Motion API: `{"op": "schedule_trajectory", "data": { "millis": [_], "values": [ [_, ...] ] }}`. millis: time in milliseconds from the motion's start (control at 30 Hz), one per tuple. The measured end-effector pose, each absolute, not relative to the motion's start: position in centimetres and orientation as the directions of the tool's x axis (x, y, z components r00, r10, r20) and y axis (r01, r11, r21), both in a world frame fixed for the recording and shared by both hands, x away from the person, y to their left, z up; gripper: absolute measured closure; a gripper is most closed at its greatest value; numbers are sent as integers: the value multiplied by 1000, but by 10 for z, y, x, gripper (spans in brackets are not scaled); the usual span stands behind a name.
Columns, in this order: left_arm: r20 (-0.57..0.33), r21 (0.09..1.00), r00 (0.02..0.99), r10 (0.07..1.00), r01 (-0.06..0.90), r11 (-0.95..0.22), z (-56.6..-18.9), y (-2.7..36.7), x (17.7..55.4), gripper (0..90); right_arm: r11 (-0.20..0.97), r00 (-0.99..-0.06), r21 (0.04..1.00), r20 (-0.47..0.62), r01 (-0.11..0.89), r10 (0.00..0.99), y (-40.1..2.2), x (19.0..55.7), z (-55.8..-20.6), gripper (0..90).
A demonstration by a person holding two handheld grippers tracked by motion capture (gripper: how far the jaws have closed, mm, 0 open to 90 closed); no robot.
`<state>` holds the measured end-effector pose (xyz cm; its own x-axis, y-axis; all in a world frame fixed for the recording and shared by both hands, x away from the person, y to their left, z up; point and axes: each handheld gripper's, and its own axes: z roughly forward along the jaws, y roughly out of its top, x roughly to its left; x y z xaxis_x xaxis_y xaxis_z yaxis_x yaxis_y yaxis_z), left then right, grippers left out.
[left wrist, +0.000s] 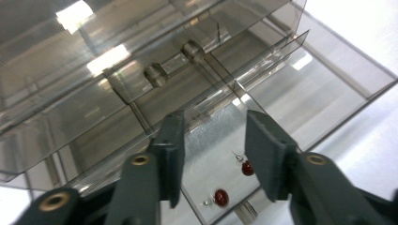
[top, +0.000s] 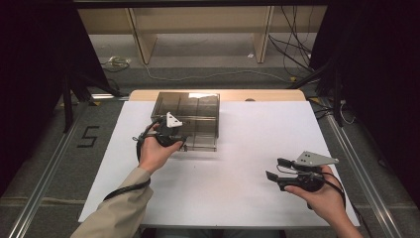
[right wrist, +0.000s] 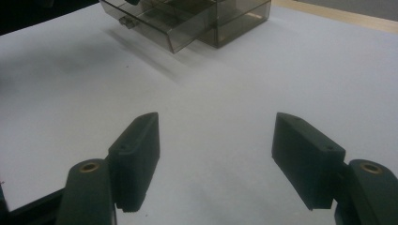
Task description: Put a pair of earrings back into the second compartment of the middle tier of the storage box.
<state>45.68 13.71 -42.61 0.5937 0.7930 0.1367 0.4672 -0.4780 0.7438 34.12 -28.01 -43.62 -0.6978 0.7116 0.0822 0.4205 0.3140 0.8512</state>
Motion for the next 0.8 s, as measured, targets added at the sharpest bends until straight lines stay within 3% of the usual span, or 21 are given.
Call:
{"op": "schedule_trajectory", "data": {
  "millis": [333, 800],
  "values": [
    [75, 756, 620, 781, 475, -450, -425, 153, 426, 401, 311, -694, 850, 85, 425, 715, -279, 342, -435, 331],
    [53, 768, 657, 752, 454, -451, -441, 164, 383, 380, 310, -691, 849, 85, 427, 718, -278, 342, -435, 331]
  ]
}}
